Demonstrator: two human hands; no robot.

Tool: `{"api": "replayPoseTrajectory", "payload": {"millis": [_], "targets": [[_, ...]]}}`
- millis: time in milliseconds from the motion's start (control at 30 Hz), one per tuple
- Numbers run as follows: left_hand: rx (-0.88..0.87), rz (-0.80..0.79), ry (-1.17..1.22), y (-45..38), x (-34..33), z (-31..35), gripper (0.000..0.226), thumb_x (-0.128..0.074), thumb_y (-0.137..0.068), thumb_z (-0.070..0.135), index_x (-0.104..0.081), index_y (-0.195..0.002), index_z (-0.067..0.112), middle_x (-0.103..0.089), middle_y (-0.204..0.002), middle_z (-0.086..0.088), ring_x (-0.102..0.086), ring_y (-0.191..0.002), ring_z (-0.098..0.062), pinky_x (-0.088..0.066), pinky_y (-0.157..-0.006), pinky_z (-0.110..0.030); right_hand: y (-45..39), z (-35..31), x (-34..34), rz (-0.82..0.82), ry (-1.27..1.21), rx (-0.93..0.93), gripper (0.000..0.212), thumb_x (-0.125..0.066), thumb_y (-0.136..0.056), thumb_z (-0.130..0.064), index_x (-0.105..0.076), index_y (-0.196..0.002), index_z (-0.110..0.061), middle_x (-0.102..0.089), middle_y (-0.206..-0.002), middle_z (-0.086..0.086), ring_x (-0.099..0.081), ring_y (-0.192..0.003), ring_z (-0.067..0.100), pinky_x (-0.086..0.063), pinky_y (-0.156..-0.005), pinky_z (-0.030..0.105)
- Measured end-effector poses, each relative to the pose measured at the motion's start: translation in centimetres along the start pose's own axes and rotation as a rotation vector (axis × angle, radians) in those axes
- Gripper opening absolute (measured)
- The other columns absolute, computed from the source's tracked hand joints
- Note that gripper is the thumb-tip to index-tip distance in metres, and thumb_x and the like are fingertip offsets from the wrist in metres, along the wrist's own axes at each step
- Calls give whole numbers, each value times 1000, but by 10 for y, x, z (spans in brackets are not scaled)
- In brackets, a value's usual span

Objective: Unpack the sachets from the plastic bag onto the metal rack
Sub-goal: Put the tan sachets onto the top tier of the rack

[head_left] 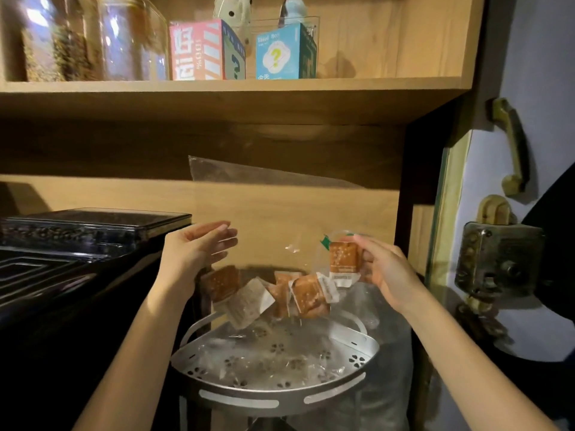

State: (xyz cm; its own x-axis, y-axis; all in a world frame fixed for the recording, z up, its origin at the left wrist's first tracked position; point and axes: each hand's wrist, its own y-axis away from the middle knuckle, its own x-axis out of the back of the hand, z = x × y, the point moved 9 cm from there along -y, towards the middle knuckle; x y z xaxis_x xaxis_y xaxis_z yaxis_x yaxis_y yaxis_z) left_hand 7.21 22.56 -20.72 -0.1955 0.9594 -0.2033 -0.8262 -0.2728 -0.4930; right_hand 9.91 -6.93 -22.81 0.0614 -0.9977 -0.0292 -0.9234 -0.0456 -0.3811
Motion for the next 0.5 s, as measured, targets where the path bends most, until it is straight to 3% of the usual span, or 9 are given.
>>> {"api": "replayPoseTrajectory", "payload": {"millis": [233, 367, 500], "targets": [[-35, 51, -27, 2, 2, 4, 23, -64, -83, 18, -66, -104, 11, -73, -79, 0, -70, -74, -12, -53, -65, -21, 0, -5, -6, -56, -77, -2, 32, -42, -95, -29, -66, -106, -11, -68, -105, 18, -64, -91, 25, -49, -78, 34], [-11, 79, -130, 17, 2, -20, 31, -63, -83, 13, -60, -113, 9, -68, -86, -9, -64, -78, -14, -49, -69, -24, -1, 6, -3, -23, -227, -58, 29, -45, -95, -25, -63, -107, -6, -69, -102, 19, -68, -90, 27, -54, -80, 40], [170, 38, -156, 28, 0, -57, 11, -61, -82, 5, -65, -93, 4, -67, -70, -2, -60, -73, -15, -46, -62, -24, -1, 16, 3, 7, -292, -92, 30, -45, -95, -26, -61, -109, -5, -70, -99, 17, -69, -86, 25, -54, -81, 41]]}}
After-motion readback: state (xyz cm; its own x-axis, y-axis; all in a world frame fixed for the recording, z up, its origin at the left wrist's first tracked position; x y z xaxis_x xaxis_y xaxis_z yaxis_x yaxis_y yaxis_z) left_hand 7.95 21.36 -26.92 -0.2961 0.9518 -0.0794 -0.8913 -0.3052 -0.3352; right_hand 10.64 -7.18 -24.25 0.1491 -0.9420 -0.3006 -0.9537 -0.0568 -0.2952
